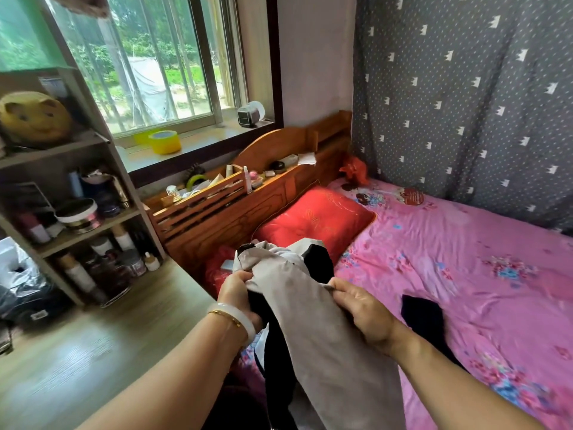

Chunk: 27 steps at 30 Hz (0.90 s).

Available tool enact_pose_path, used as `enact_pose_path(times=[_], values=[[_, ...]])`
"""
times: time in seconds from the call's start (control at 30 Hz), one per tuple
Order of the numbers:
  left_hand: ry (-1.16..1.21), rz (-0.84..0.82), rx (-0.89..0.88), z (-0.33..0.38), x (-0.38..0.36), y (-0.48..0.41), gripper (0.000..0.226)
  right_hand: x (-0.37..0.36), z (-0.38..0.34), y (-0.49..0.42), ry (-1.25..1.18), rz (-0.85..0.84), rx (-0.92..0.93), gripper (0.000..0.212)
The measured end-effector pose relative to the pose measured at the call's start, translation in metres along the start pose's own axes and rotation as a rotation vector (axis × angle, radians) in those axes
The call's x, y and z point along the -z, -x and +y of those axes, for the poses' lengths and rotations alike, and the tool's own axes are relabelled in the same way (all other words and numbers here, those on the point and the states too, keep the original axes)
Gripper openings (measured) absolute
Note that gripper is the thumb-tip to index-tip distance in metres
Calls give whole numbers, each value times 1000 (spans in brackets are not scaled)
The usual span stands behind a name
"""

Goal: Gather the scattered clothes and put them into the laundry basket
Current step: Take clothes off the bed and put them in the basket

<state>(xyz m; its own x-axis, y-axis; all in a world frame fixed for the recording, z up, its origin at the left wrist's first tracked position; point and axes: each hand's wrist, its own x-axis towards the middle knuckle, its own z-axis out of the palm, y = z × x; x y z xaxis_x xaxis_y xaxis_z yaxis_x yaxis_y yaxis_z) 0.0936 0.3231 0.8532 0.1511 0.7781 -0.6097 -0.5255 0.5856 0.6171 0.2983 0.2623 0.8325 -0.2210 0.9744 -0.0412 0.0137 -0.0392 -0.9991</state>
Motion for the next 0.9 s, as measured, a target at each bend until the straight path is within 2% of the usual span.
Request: enact_pose_path(times=[0.07, 0.13, 0.17, 0.23, 0.3, 0.37, 0.43, 0.5, 0.57, 0.63, 0.67, 0.77, 0.87, 0.9], values=[[-30, -34, 10, -8, 2, 1, 20, -5, 1, 3, 69, -63, -12, 16], [-160, -23, 16, -11, 4, 2, 14, -4, 1, 5, 294, -79, 3, 23], [-291, 27, 12, -11, 8, 0, 15, -1, -1, 6, 477, -67, 12, 27], [-759, 157, -65, -9, 16, -4, 17, 4, -7, 9, 768, -11, 33, 33], [-1093, 194, -258, -10, 22, -7, 25, 3, -16, 13, 849, -5, 52, 37], [-1053, 9, -405, -11, 19, -2, 41, -3, -20, 15, 874, -37, 71, 37], [-1004, -330, -448, -15, 8, 14, 49, -9, -22, 17, 880, -89, 100, 36], [-1286, -582, -433, -24, 5, 19, 48, -16, -24, 19, 819, -141, 134, 36], [-1591, -654, -390, -32, 6, 22, 36, -20, -31, 23, 758, -161, 174, 38], [-1588, -675, -312, -34, 10, 23, 28, -16, -39, 22, 754, -147, 201, 38], [-1550, -677, -288, -32, 11, 24, 33, -12, -42, 21, 764, -132, 190, 37], [-1602, -620, -419, -15, 10, 23, 54, 7, -40, 13, 880, -103, 62, 36], [-1566, -677, -524, -3, 4, 28, 55, 14, -29, 8, 1070, -168, -30, 16], [-1535, -673, -517, -1, 2, 28, 49, 14, -25, 7, 1124, -179, -57, 19]])
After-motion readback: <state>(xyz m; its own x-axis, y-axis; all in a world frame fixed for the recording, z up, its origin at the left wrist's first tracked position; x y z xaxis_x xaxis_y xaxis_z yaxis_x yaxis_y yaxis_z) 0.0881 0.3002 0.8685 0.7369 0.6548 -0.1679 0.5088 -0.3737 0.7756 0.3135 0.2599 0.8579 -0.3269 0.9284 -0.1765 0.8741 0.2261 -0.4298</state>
